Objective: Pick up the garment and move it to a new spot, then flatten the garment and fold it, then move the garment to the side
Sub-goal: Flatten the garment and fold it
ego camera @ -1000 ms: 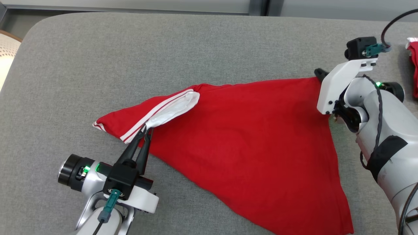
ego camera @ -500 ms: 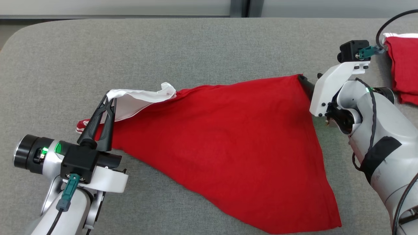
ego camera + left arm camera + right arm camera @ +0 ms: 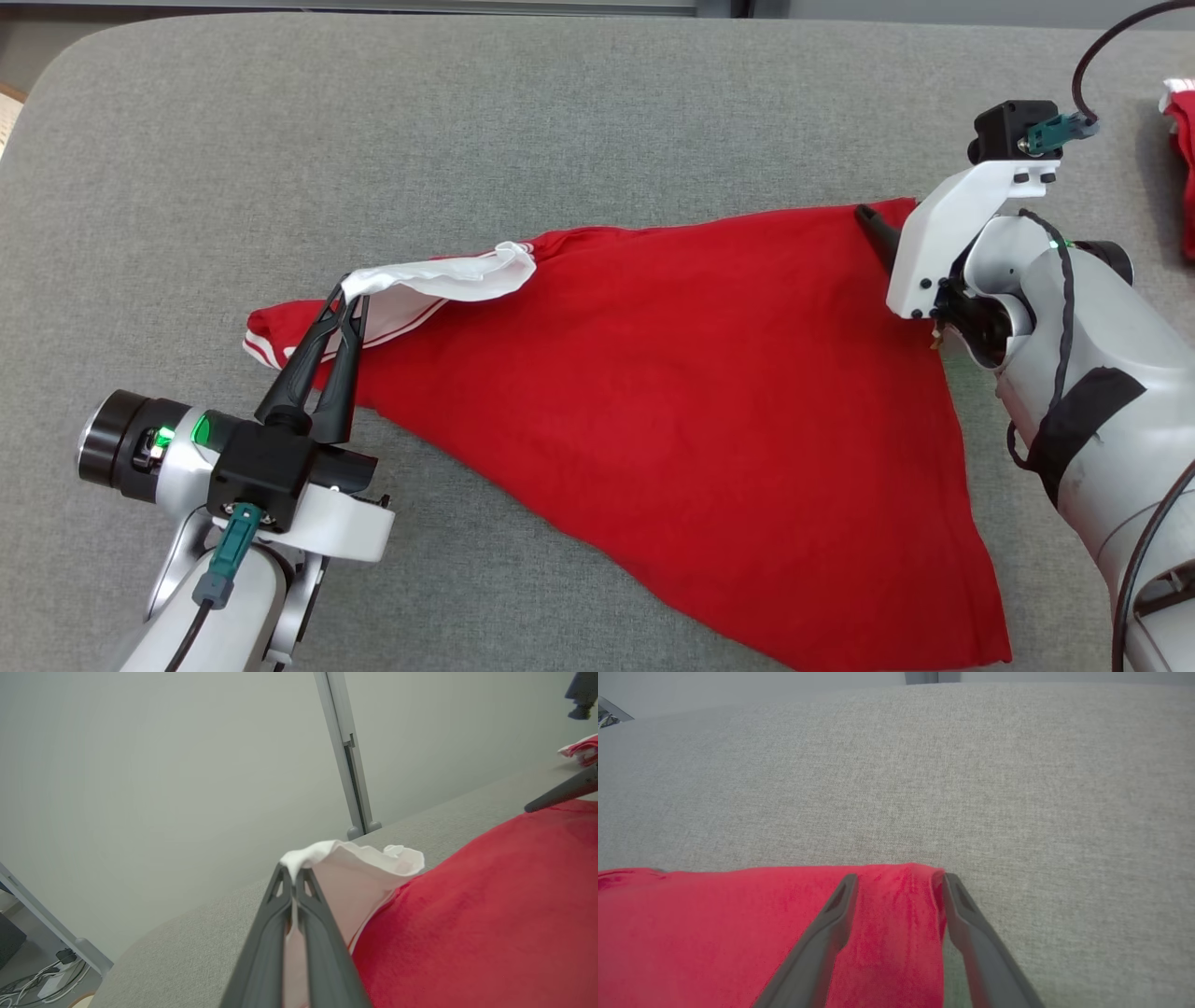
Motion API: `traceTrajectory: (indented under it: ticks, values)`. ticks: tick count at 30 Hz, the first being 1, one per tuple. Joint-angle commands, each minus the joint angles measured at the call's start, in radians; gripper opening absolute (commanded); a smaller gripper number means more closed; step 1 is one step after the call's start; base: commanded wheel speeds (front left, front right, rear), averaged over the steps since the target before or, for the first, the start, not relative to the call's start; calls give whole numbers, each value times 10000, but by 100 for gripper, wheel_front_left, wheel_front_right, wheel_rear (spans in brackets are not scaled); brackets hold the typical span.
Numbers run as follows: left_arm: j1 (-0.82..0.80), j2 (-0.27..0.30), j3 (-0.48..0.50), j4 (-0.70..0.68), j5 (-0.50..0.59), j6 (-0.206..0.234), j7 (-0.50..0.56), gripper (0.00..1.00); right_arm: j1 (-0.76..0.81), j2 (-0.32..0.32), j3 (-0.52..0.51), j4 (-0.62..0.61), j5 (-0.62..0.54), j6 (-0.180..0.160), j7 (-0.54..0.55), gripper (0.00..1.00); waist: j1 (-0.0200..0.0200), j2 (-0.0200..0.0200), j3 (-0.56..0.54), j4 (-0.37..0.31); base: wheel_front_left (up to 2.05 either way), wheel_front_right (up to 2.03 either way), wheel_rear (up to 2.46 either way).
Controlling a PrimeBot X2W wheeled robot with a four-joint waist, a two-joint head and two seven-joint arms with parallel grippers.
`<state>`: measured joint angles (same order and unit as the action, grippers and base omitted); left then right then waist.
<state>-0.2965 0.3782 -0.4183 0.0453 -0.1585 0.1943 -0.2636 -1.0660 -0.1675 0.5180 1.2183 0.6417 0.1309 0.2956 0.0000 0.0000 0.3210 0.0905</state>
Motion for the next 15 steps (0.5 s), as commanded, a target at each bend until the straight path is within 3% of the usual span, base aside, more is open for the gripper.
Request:
traceTrajectory:
  ticks: [1,2,3,9,15]
  values:
    - [-149,23,6,26,42,4,-10,0,-117,30,19,62,-20,-5,-100,50,0,0,12,42,0,0,0]
    - [-147,21,-8,36,47,17,-10,0,-183,-14,53,101,-79,-5,-183,33,0,0,18,62,0,0,0]
    - [-145,14,-18,39,49,27,-12,0,-236,-47,86,122,-117,-5,-292,0,0,0,21,80,0,0,0]
    - [-450,74,-51,34,-12,-153,-12,0,-566,-94,26,121,-57,-5,-1060,0,0,0,26,33,0,0,0]
    - [-2458,350,206,222,-284,-1065,37,0,-1474,-460,-225,-52,33,-5,-2020,0,0,0,342,-186,0,0,0]
